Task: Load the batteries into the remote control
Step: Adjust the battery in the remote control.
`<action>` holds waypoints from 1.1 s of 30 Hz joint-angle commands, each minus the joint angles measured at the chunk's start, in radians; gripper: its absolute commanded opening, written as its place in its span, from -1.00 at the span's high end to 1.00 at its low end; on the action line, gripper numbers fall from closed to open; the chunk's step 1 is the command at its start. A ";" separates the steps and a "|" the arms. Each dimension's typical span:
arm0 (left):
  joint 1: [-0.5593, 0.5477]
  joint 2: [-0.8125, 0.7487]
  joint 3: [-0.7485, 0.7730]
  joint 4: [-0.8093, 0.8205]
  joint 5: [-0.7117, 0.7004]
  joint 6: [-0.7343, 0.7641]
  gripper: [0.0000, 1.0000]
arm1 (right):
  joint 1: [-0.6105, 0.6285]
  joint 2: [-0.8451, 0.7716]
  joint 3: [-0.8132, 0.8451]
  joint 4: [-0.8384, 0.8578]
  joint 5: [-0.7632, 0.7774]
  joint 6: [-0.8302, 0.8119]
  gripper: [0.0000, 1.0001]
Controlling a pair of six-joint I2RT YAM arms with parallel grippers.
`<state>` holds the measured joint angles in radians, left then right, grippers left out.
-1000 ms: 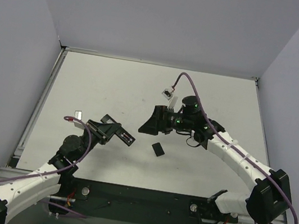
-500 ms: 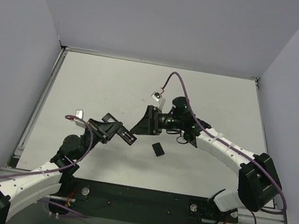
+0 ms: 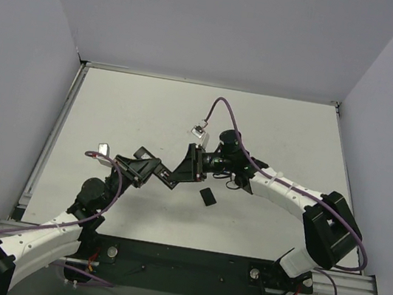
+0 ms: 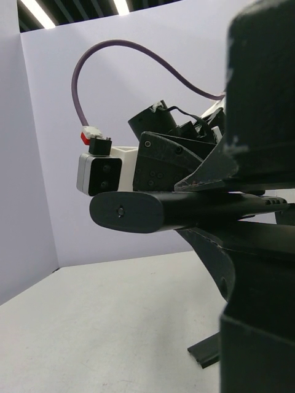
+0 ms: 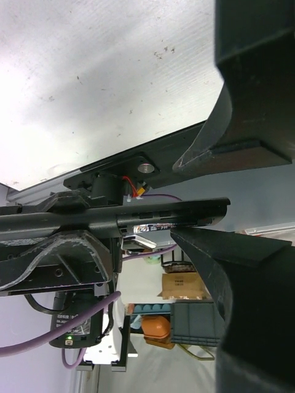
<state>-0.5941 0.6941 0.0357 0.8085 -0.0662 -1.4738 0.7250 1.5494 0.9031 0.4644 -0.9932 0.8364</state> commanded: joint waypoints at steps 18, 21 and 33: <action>-0.003 -0.004 -0.011 0.135 0.009 -0.043 1.00 | 0.010 0.000 -0.023 0.135 -0.053 0.013 0.95; -0.003 -0.005 -0.013 0.133 0.009 -0.039 1.00 | 0.008 -0.003 -0.013 0.131 -0.050 0.015 0.77; -0.003 -0.060 -0.036 0.025 -0.017 0.000 1.00 | -0.041 -0.101 0.031 -0.080 0.031 -0.121 -0.23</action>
<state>-0.5941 0.6727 0.0357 0.8387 -0.0669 -1.5043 0.6991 1.5356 0.8848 0.4877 -0.9977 0.8272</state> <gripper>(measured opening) 0.293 0.573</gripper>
